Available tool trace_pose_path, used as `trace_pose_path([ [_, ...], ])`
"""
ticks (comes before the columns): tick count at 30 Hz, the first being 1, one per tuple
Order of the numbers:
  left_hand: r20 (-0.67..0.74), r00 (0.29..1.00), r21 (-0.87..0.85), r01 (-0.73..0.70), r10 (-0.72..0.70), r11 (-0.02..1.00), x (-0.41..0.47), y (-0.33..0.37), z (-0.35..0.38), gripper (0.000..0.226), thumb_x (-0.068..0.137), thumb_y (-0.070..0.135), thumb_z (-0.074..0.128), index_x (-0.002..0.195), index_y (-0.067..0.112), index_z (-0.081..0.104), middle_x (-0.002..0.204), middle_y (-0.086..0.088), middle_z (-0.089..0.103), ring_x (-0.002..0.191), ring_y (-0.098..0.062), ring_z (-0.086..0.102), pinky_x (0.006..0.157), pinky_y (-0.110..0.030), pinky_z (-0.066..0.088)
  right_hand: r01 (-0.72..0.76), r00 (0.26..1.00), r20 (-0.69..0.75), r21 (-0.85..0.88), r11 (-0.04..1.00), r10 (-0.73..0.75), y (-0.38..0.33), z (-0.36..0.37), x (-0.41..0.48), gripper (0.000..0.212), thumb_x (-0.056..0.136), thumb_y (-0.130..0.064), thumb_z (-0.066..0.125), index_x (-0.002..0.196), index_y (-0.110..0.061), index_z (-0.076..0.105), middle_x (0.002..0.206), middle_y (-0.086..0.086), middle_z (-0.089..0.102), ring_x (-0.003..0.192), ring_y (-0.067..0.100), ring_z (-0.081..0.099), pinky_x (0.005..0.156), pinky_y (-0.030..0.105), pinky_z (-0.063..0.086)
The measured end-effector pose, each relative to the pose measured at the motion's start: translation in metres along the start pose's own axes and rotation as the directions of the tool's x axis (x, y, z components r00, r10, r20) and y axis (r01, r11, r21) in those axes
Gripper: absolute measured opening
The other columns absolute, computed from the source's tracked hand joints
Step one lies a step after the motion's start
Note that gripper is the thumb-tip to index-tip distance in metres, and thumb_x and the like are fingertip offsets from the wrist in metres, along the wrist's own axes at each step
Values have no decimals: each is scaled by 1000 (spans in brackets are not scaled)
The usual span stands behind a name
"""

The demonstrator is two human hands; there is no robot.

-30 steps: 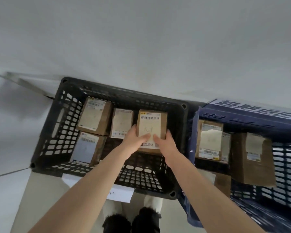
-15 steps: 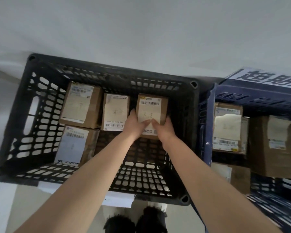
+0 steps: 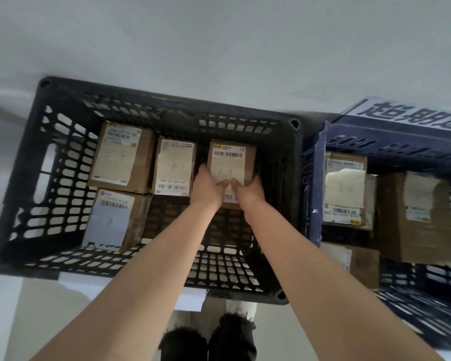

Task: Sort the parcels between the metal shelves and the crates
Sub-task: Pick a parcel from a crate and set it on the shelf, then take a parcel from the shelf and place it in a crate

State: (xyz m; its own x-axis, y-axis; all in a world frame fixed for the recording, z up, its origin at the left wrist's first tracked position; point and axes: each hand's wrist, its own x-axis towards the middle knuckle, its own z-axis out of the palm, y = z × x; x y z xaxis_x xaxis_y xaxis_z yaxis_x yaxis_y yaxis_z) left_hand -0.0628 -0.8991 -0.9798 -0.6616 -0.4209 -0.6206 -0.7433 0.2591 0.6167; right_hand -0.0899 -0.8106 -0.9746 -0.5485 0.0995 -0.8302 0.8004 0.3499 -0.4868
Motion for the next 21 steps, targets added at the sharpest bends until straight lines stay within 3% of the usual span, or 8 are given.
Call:
trace_pose_path([
  [7, -87, 989, 109, -113, 123, 988, -20, -1, 2, 77, 96, 12, 58, 157, 11, 12, 159, -12, 29, 145, -27, 31, 116, -44, 33, 69, 995, -63, -103, 992, -76, -4, -4, -11, 68, 100, -18, 57, 157, -17, 21, 147, 12, 47, 132, 32, 50, 105, 45, 46],
  [12, 16, 963, 375, -255, 269, 891, -38, -6, -25, 71, 102, 23, 49, 157, 11, 6, 164, -12, 12, 151, -29, 15, 120, -49, 24, 179, 984, 21, -205, 962, -178, -5, -14, -32, 52, 99, -17, 56, 147, -15, 35, 143, 10, 51, 129, 29, 52, 103, 42, 48],
  [14, 97, 961, 541, -269, 259, 797, -48, -4, -41, 72, 104, 34, 42, 157, 13, -1, 165, -12, 1, 152, -31, 4, 122, -52, 13, 273, 962, 80, -300, 914, -261, -6, -18, -49, 55, 99, -20, 58, 148, -15, 35, 147, 11, 46, 135, 31, 46, 108, 45, 45],
  [16, 148, 959, 696, -275, 243, 663, -61, 0, -55, 73, 104, 44, 34, 157, 15, -7, 165, -12, -9, 152, -32, -5, 120, -53, 4, 354, 935, 151, -420, 835, -320, -7, -24, -66, 67, 99, -25, 57, 156, -17, 22, 161, 14, 26, 148, 36, 24, 117, 52, 33],
  [18, 163, 949, 803, -286, 269, 523, -76, 4, -69, 75, 103, 50, 28, 157, 15, -12, 164, -12, -15, 151, -32, -13, 119, -53, -4, 410, 912, 238, -550, 727, -335, -7, -33, -87, 76, 102, -30, 50, 160, -16, 2, 167, 12, -1, 153, 35, -4, 124, 53, 13],
  [21, 176, 920, 874, -310, 350, 374, -98, 9, -88, 82, 100, 57, 25, 156, 12, -15, 162, -13, -22, 148, -32, -22, 118, -51, -13, 488, 861, 290, -701, 520, -417, -8, -49, -124, 78, 104, -45, 39, 159, -17, -9, 166, 9, -15, 152, 32, -17, 122, 51, 0],
])
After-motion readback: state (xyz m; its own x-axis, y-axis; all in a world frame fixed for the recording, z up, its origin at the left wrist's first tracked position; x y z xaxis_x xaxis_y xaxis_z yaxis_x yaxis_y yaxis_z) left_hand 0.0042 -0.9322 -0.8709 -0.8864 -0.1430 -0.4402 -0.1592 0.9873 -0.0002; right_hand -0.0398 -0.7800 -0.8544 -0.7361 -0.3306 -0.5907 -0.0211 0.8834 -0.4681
